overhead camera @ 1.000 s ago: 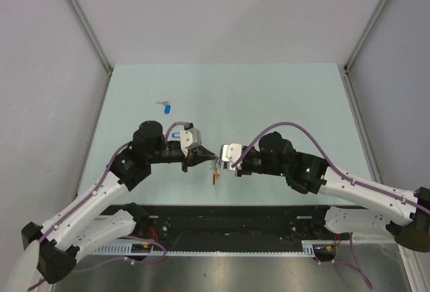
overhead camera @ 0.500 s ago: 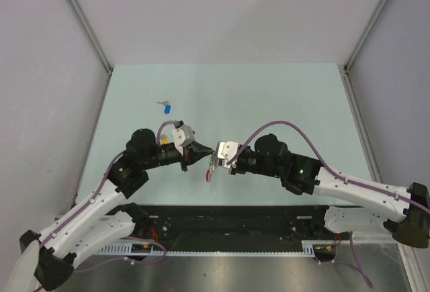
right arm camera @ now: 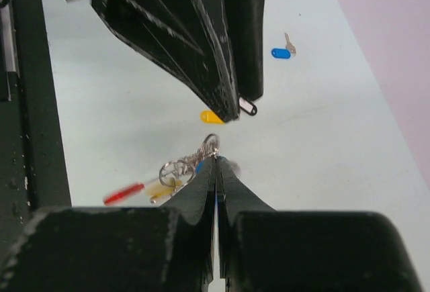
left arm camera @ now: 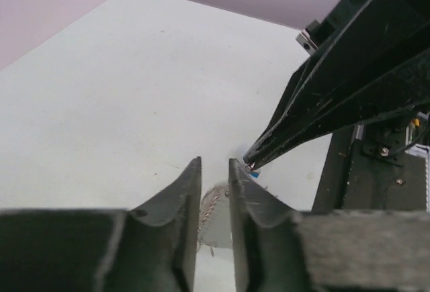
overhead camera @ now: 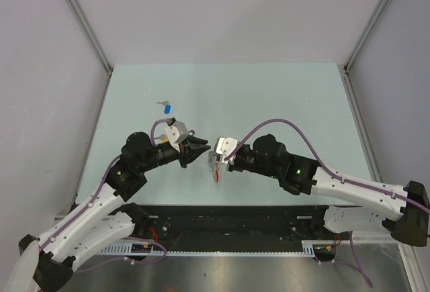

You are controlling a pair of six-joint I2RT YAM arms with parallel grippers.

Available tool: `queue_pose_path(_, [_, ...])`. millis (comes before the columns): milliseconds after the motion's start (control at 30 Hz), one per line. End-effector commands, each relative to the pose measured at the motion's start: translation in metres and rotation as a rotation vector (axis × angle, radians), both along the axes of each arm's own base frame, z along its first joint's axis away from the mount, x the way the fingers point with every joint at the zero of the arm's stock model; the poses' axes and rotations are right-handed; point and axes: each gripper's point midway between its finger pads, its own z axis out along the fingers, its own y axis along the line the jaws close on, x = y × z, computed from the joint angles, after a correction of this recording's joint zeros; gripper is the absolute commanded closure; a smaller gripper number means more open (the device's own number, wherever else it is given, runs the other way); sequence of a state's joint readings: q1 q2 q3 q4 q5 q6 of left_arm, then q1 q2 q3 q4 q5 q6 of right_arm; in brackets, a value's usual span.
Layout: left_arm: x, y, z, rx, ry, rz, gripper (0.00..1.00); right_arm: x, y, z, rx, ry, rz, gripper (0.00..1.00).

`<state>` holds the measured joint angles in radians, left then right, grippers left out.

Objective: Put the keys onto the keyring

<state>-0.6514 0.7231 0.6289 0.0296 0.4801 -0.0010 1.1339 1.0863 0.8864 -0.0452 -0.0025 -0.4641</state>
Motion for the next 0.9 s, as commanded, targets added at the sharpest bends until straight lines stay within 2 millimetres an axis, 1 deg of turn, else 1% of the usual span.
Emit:
queue_pose_path(0, [0.011, 0.015, 0.023, -0.049, -0.076, 0.11, 0.66, 0.007, -0.008, 0.017, 0.054, -0.018, -0.051, 1.0])
queue_pose_path(67, [0.015, 0.021, 0.025, -0.041, -0.101, 0.147, 0.62, 0.009, -0.012, 0.019, 0.057, -0.017, -0.059, 1.0])
queue_pose_path(167, [0.017, 0.029, 0.028, -0.037, -0.116, 0.19, 0.52, 0.013, -0.019, 0.022, 0.059, -0.015, -0.078, 1.0])
queue_pose_path(200, [0.017, 0.032, 0.03, -0.038, -0.122, 0.201, 0.44, 0.016, -0.022, 0.021, 0.056, -0.011, -0.091, 1.0])
queue_pose_path(267, [0.019, 0.036, 0.032, -0.038, -0.127, 0.229, 0.37, 0.018, -0.026, 0.02, 0.05, -0.006, -0.101, 1.0])
queue_pose_path(300, [0.019, 0.039, 0.028, -0.027, -0.116, 0.245, 0.3, 0.02, -0.028, 0.021, 0.051, -0.005, -0.107, 1.0])
queue_pose_path(367, [0.019, 0.046, 0.029, -0.029, -0.117, 0.273, 0.23, 0.024, -0.032, 0.019, 0.042, 0.001, -0.12, 1.0])
queue_pose_path(400, [0.022, 0.051, 0.026, -0.027, -0.101, 0.31, 0.17, 0.025, -0.033, 0.018, 0.042, 0.003, -0.125, 1.0])
queue_pose_path(467, [0.024, 0.06, 0.028, -0.044, -0.096, 0.362, 0.11, 0.03, -0.038, 0.016, 0.032, 0.012, -0.141, 1.0])
queue_pose_path(500, [0.028, 0.068, 0.025, -0.044, -0.081, 0.421, 0.05, 0.032, -0.039, 0.013, 0.026, 0.016, -0.146, 1.0])
queue_pose_path(533, [0.029, 0.074, 0.026, -0.068, -0.055, 0.458, 0.02, 0.039, -0.044, 0.011, 0.021, 0.021, -0.167, 1.0])
queue_pose_path(600, [0.03, 0.079, 0.022, -0.067, -0.025, 0.491, 0.0, 0.046, -0.051, 0.006, 0.005, 0.034, -0.195, 1.0])
queue_pose_path(633, [0.036, 0.089, 0.021, -0.065, -0.014, 0.559, 0.0, 0.047, -0.051, 0.003, 0.0, 0.046, -0.181, 1.0])
queue_pose_path(667, [0.038, 0.092, 0.019, -0.062, -0.002, 0.578, 0.0, 0.055, -0.057, 0.0, -0.006, 0.057, -0.201, 1.0])
queue_pose_path(733, [0.04, 0.097, 0.013, -0.049, 0.025, 0.607, 0.0, 0.061, -0.06, -0.004, -0.013, 0.065, -0.215, 1.0])
queue_pose_path(767, [0.04, 0.099, 0.011, -0.045, 0.034, 0.618, 0.0, 0.068, -0.065, -0.006, -0.015, 0.069, -0.23, 1.0])
queue_pose_path(867, [0.043, 0.104, 0.006, -0.04, 0.058, 0.646, 0.0, 0.08, -0.069, -0.013, -0.03, 0.079, -0.256, 1.0])
